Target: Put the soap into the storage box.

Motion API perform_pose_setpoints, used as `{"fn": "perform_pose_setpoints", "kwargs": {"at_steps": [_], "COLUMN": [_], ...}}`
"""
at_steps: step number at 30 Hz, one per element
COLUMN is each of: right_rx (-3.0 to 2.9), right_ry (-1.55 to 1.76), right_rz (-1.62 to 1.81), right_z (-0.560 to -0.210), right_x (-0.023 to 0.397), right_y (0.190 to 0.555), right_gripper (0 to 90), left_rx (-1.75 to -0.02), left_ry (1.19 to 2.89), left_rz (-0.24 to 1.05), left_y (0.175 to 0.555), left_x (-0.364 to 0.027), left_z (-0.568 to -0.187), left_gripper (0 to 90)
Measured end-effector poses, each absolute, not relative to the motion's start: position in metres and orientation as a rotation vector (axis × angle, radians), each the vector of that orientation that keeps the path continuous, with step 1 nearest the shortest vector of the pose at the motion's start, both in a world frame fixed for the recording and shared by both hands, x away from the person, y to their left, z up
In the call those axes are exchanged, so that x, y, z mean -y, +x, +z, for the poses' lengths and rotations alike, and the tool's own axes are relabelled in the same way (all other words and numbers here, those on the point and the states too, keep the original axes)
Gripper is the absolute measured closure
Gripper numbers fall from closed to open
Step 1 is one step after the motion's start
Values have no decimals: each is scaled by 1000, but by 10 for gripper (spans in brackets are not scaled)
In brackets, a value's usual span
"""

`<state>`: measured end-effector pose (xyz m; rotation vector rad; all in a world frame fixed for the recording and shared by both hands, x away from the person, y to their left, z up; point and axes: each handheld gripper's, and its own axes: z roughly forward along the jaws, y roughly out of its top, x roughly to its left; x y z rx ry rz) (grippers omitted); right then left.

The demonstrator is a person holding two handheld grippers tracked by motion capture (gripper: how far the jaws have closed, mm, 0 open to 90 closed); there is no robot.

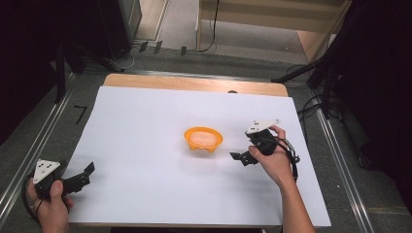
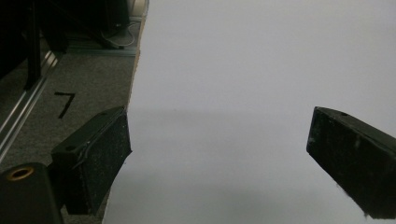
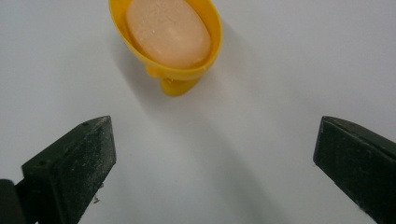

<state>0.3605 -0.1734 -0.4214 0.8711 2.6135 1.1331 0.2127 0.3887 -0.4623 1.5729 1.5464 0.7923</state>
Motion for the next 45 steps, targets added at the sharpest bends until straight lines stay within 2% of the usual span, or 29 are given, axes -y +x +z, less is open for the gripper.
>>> {"fn": "perform_pose_setpoints", "kwargs": {"at_steps": [45], "right_rx": [-2042], "right_ry": [1330], "right_rz": [1226], "right_z": [-481], "right_x": [329], "right_y": [237], "right_gripper": [0], "left_rx": [-1545], "left_ry": [1593], "left_rz": [812], "left_y": [212], "left_x": [-387], "left_z": [-462], "left_gripper": [68]}}
